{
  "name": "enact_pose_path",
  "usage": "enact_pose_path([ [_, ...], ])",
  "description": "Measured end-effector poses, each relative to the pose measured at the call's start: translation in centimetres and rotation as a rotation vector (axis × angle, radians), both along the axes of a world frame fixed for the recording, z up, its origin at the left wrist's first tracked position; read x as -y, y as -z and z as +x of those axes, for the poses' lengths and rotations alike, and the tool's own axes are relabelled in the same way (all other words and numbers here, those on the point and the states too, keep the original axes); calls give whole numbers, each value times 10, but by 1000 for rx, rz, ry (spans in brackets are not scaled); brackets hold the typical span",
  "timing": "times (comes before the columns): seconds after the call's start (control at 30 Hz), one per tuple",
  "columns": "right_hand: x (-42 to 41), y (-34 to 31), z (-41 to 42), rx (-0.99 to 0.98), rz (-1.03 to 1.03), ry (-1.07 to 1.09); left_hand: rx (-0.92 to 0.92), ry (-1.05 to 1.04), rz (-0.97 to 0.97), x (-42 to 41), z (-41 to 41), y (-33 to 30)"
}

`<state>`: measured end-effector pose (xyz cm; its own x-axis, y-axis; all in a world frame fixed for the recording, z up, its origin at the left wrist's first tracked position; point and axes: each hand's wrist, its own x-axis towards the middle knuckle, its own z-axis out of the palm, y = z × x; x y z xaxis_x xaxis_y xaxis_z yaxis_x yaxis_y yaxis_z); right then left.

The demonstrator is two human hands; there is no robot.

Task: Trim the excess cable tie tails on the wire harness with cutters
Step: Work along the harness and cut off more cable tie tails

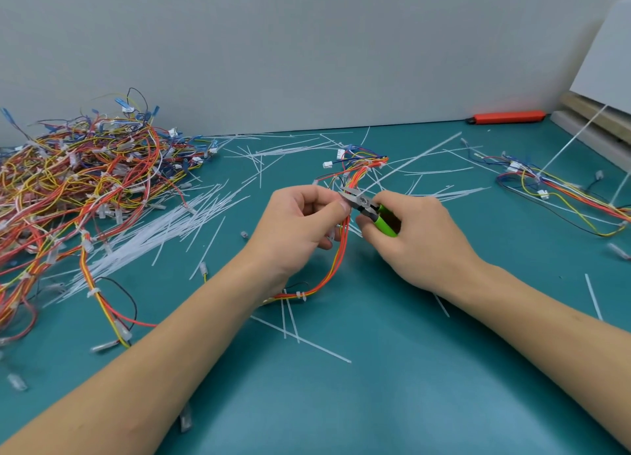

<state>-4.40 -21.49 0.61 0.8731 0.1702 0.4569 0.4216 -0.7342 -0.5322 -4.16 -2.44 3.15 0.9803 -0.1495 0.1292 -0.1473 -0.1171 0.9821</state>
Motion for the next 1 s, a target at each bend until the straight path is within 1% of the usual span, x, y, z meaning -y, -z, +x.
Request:
enact_pose_path([
  [0.17,-2,1,0,-25,-30,22,10,7,-7,1,-1,0],
  [0.63,-1,1,0,23,4,4,4,-2,3,0,0,0],
  [0.8,-1,2,0,-21,-9,24,7,6,-6,-1,1,2],
  [0.9,-2,2,-1,-26,-12,34,3,13,-26,-2,1,3],
  [1.0,-3,0,-3,-19,-18,41,-52,42,-107,-2,0,2],
])
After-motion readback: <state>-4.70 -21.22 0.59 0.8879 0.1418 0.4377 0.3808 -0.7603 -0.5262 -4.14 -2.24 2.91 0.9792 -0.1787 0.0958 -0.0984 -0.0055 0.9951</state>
